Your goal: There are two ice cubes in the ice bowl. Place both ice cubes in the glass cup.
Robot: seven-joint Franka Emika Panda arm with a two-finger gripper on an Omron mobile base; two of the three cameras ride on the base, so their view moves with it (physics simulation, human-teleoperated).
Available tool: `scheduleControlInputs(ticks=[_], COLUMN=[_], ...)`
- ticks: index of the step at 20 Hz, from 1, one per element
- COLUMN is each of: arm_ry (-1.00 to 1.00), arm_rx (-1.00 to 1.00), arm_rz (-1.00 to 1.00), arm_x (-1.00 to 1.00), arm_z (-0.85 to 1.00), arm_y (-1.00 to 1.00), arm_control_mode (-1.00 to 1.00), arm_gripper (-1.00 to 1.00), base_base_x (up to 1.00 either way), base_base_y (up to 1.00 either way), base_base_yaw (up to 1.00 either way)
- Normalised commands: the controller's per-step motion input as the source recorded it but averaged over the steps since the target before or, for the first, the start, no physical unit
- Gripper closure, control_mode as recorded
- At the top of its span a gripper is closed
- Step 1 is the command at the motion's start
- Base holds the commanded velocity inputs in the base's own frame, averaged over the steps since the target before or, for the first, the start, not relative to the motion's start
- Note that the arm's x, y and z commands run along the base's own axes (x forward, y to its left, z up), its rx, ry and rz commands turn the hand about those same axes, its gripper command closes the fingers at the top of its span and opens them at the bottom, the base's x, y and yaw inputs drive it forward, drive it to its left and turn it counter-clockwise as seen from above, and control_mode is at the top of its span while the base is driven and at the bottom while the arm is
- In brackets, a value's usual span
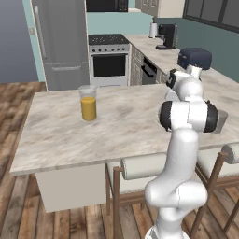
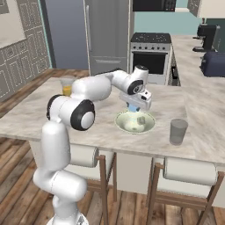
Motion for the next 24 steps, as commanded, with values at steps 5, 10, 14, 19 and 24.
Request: scheduleControlInputs(ticks=[5,10,14,19,24], arm_ry=[-0.18,-0.13,0.0,0.01,0.0], arm_rx=[-0.17,-0.2,-0.11,0.0,0.09], arm_rz=[-0.04,0.0,-0.11,-0.01,0.0], arm_x=[-1.0,-1.0,-0.65,0.01,0.02], arm_z=[0.3,0.06,0.22,0.0,0.11], arm_y=[-0.02,0.0,-0.06,0.0,-0.33], arm_control_mode=[-1.0,-1.0,-1.0,-1.0,-1.0], arm_gripper=[1.0,1.0,1.0,1.0,1.0], base_base_x=[0.0,0.0,0.0,0.0,0.0], base_base_y=[0.0,0.0,0.0,0.0,0.0], base_base_yaw=[0.0,0.0,0.0,0.0,0.0])
